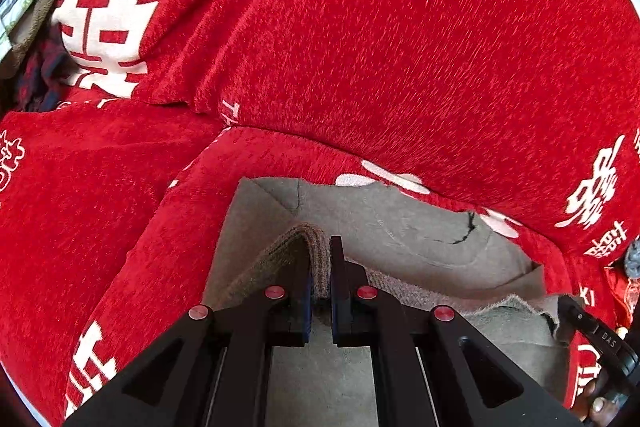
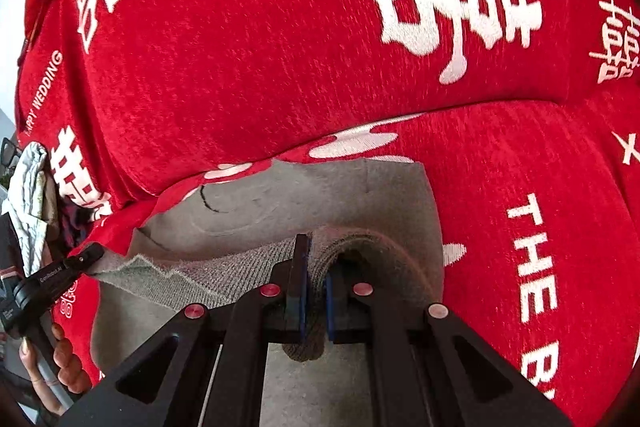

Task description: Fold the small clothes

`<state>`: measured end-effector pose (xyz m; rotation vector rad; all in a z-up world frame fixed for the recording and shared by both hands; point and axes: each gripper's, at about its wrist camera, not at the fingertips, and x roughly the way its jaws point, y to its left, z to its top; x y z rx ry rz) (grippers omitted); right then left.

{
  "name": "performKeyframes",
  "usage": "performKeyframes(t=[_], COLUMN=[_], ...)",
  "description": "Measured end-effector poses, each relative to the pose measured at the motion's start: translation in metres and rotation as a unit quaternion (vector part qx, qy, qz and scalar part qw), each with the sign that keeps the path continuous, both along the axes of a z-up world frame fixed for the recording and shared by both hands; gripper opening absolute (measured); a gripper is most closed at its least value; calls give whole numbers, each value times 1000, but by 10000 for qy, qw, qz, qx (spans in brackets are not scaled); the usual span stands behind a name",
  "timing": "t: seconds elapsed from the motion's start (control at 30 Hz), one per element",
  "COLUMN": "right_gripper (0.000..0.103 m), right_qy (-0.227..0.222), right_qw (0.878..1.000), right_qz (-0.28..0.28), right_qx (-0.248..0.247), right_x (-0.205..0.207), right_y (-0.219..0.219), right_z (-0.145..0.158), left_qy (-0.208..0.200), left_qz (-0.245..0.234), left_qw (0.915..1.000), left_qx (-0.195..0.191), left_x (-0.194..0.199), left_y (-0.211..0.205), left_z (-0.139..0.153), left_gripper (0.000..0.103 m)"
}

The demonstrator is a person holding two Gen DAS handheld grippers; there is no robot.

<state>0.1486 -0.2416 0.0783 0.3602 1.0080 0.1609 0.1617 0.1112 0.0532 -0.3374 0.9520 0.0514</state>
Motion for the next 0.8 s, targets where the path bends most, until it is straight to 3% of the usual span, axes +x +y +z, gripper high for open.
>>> performKeyframes(t=[0.33, 0.53, 0.63, 0.73, 0.8], right_gripper=[7, 8, 13, 32, 55], right_qy=[171, 295, 445, 442, 385], right_qw=[9996, 9993, 9983, 9970, 9962], right_qz=[-194, -154, -151, -207, -283], right_qx=[57, 169, 335, 598, 726], right_x=[19, 31, 36, 34, 31], right_y=[-12, -10, -13, -18, -22], right_z=[-22, -31, -38, -39, -38], left_qy=[316, 903, 954, 1159, 1363], left_qz=[-109, -53, -77, -173, -185], left_qw=[9993, 9956, 9942, 9902, 9860], left_qx=[159, -253, -495, -761, -939], left_x=[39, 50, 51, 56, 62], left_y=[-19, -8, -4, -1, 2], left_z=[-26, -58, -59, -60, -63], left_gripper=[8, 8, 8, 9, 9])
